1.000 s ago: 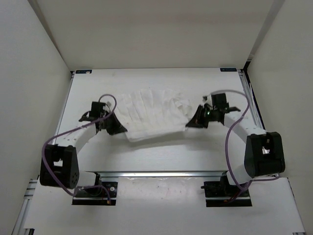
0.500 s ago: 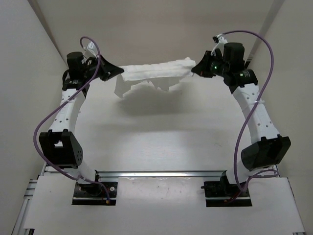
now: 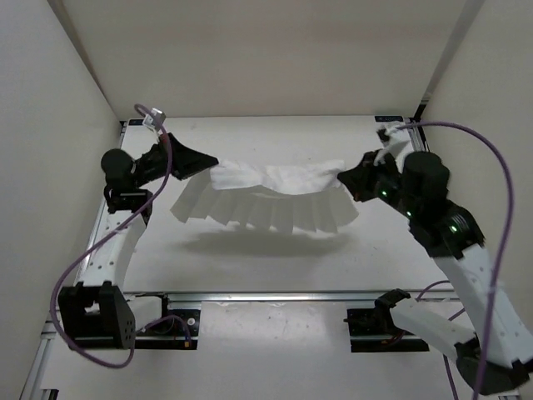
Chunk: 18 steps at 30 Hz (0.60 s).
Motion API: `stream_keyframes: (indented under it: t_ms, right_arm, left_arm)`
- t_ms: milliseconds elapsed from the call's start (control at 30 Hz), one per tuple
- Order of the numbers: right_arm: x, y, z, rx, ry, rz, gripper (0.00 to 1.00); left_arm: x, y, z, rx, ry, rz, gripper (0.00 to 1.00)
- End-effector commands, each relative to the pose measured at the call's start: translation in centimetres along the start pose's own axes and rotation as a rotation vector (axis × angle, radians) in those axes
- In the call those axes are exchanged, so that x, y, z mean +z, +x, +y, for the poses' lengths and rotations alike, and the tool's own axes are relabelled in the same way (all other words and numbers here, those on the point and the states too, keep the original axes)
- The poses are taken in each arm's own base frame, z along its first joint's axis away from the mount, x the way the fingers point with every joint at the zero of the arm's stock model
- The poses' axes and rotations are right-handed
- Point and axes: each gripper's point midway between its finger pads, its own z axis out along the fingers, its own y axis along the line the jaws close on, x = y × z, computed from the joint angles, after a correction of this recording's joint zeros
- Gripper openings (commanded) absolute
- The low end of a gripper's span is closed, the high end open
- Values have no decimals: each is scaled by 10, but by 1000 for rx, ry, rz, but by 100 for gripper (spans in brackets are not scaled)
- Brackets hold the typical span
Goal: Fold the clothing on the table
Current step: Flatten the skirt out
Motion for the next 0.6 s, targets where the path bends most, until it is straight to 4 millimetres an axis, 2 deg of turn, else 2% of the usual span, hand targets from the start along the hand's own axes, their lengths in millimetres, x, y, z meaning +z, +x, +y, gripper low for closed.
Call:
stream_keyframes:
  t_ms: [0, 33, 67, 133, 167, 200, 233, 267, 300, 333, 367, 433, 467, 500, 533, 567]
  right_arm:
    - [-43, -35, 0, -27, 57, -210, 0]
    - [-44, -32, 0, -8, 59, -215, 0]
    - [-45, -30, -2, 22, 66, -219, 0]
    - [-35, -19, -11, 43, 83, -168, 0]
    - [-21, -10, -17, 70, 67, -111, 1]
    - [-10, -8, -36, 110, 97, -79, 0]
    - [9, 8, -34, 158, 16, -11, 0]
    - [20, 19, -47, 233, -34, 14, 0]
    - [35, 27, -69, 300, -17, 35, 0]
    - [56, 46, -80, 358, -40, 72, 0]
    - [68, 52, -93, 367, -23, 62, 0]
    - [102, 74, -121, 410, 9, 132, 0]
    - [109, 66, -122, 412, -27, 117, 0]
    - [122, 78, -135, 447, -19, 158, 0]
    - [135, 76, -142, 465, -27, 167, 0]
    - [140, 63, -142, 456, -53, 147, 0]
  left_arm:
    - [-26, 41, -101, 220, 261, 86, 0]
    - [-27, 42, -99, 226, 244, 88, 0]
    - [-22, 52, -94, 193, 241, 122, 0]
    - [-16, 48, -67, 118, 180, 102, 0]
    - [-14, 44, -43, 56, 118, 72, 0]
    - [-10, 39, -12, -15, 40, 50, 0]
    - [-6, 33, 14, -71, -25, 21, 0]
    - [-4, 35, 38, -96, -99, 27, 0]
    - [-2, 36, 71, -144, -192, 17, 0]
    - [2, 31, 97, -178, -258, -2, 0]
    - [4, 31, 110, -196, -288, -4, 0]
    - [17, 29, 162, -277, -367, 10, 0]
    - [25, 21, 180, -290, -378, 18, 0]
    - [30, 16, 191, -291, -403, 13, 0]
    - [40, 6, 208, -306, -416, 10, 0]
    - [46, -2, 222, -321, -428, 7, 0]
